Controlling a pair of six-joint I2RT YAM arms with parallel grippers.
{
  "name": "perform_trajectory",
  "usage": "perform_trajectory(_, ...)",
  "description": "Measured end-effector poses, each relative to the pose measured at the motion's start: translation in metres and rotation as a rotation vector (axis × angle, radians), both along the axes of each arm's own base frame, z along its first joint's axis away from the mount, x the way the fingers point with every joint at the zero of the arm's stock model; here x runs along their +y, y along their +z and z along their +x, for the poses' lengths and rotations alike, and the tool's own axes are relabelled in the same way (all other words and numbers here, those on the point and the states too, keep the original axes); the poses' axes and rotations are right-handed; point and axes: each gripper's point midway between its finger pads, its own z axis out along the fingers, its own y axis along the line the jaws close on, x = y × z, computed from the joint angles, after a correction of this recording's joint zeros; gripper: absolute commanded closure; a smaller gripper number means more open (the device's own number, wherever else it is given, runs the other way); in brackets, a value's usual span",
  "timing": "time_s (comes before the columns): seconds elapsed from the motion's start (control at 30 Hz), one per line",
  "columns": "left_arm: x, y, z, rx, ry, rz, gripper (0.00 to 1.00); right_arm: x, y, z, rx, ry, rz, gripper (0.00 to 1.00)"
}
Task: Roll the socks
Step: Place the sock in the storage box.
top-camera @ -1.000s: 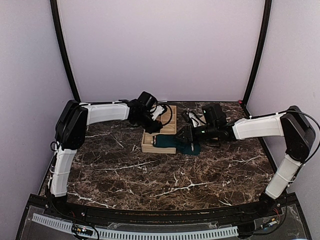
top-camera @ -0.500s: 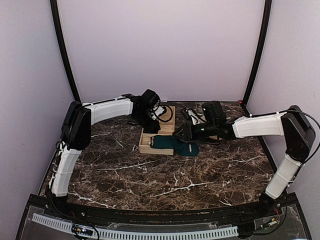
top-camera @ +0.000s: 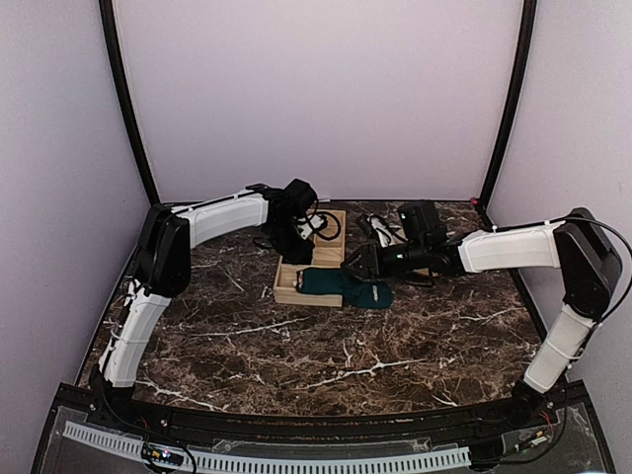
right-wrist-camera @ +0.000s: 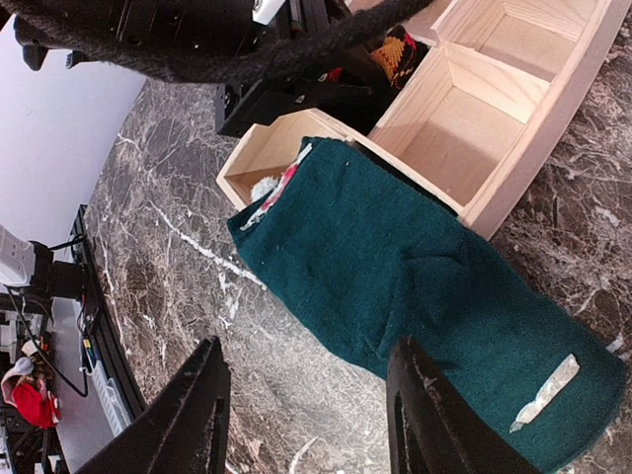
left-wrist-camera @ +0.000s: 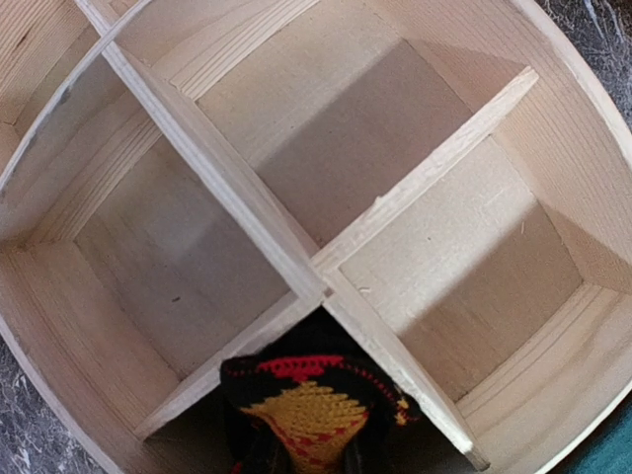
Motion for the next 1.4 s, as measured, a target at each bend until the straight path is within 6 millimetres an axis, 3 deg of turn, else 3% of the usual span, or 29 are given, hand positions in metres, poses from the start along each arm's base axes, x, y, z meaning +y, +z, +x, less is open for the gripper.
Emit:
perform_trajectory(0.57, -0.002, -0.009, -0.001, 0.101, -0.015, -0.019, 1.0, 0.0, -0.005, 0.0, 0.01, -0.001, -0.006, 0.51)
perform_trajectory(0.7, -0.001, -0.01, -0.003, 0.123, -0.017, -0.033, 0.8, 0.0, -0.006, 0.0, 0.013, -0.002, -0.007, 0.51)
perform_trajectory(0.83, -0.002, -0.009, -0.003, 0.125, -0.017, -0.044, 0.67, 0.0, -0.007, 0.0, 0.016, -0.001, -0.009, 0.51)
perform_trajectory(1.07, -0.003, -0.003, 0.0, 0.108, -0.008, -0.056, 0.58, 0.0, -0.007, 0.0, 0.016, -0.001, -0.009, 0.51)
perform_trajectory(1.4, -0.003, 0.002, 0.002, 0.095, 0.003, -0.056, 0.56, 0.0, -0.008, 0.0, 0.016, -0.002, -0.009, 0.51)
